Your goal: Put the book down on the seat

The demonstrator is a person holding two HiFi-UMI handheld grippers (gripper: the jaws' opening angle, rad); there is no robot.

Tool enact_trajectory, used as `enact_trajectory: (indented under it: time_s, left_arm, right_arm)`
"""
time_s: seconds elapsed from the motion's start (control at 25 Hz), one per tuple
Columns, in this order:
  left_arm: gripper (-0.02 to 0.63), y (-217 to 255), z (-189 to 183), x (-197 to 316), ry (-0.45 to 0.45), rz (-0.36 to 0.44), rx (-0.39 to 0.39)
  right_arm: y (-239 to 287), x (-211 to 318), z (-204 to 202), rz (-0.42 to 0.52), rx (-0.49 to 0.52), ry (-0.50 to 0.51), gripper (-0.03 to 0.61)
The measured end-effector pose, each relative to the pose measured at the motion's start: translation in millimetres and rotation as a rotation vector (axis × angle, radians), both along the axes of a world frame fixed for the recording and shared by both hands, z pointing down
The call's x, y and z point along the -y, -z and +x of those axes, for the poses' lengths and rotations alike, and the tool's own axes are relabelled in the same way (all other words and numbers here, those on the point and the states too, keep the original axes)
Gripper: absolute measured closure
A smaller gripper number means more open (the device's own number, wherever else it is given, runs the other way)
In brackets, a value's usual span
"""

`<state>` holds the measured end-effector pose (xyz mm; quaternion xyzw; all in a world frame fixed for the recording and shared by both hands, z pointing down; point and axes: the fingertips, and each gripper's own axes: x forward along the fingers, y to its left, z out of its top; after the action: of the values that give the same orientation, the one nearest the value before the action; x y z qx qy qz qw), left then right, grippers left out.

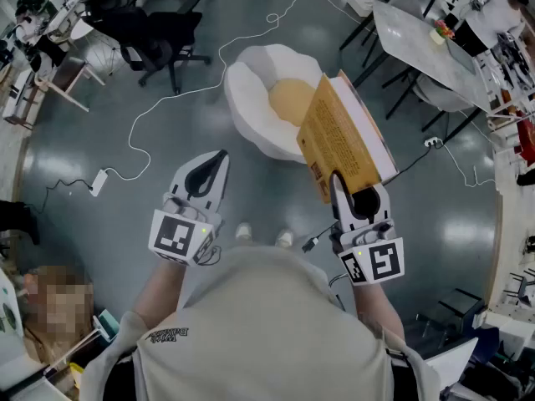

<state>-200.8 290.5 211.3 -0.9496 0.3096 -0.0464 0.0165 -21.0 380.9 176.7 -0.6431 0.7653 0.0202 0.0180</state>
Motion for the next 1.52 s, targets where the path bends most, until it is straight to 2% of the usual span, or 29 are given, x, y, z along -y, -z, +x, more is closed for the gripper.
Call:
enact_trajectory:
  time_s: [0.4, 0.84, 1.16, 1.4, 1.52]
  left_arm:
    - [0.604, 1, 14, 1, 0.002, -0.005, -0.005]
    - [0.604, -3, 28, -14, 0.017, -0.021, 0.000]
    - [0.604, -7, 59, -29, 0.045, -0.028, 0.003]
    - [0.604, -20, 82, -22, 0.093, -0.063, -0.021]
    - [0.604, -20, 95, -21, 0.116, -0.052, -0.036]
  right_arm:
    - [-6, -2, 10, -0.003, 0.003, 0.005, 0.433]
    - [-16, -10, 29, -0.026, 0.081, 0.023, 0.433]
    - [-25, -24, 59, -0.039, 0.081, 0.044, 0.433]
    - [-39, -22, 80, -0.040, 0.071, 0.064, 0.433]
    - [-42, -21, 92, -0.032, 0.066, 0.069, 0.433]
